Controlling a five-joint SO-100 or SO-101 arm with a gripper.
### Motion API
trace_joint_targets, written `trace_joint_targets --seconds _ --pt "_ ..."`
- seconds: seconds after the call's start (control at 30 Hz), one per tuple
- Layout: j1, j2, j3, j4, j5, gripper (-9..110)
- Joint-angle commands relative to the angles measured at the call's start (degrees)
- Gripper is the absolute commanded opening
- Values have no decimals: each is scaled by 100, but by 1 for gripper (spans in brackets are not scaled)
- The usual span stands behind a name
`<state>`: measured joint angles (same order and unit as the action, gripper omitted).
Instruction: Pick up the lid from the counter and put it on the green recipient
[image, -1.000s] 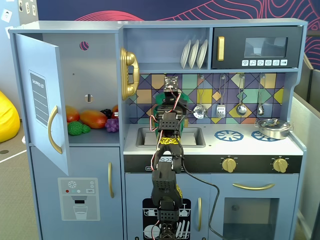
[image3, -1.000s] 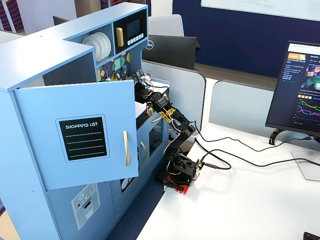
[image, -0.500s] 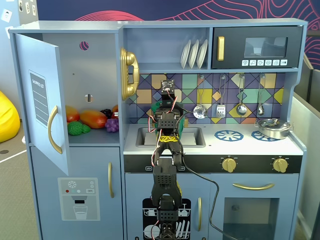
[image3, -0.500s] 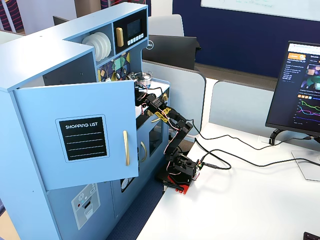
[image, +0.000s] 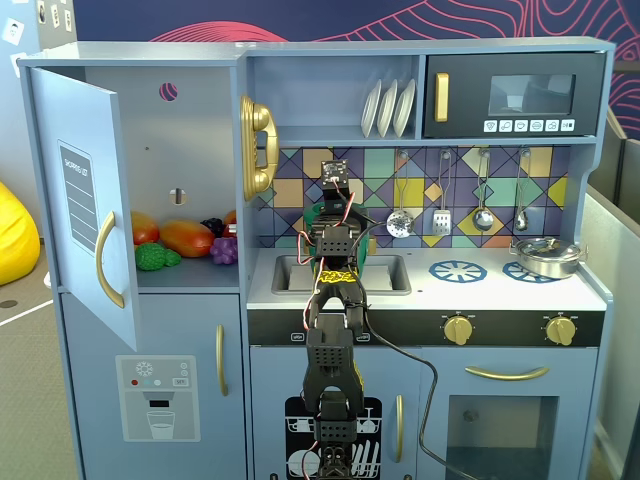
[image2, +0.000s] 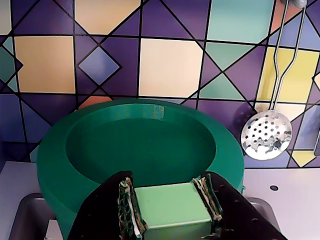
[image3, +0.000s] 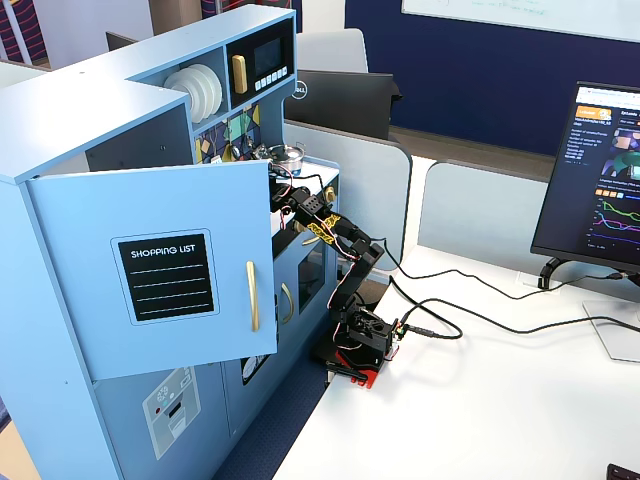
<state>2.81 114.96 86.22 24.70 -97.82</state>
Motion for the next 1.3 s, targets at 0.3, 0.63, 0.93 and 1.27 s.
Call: trace_joint_targets --seconds 0.3,0.63,0.93,1.27 --pt "132 492 -149 114 -167 0" --pt "185 756 202 229 -220 0" --pt "176 633 211 202 -237 0" --pt "185 193 -97 35 -246 0"
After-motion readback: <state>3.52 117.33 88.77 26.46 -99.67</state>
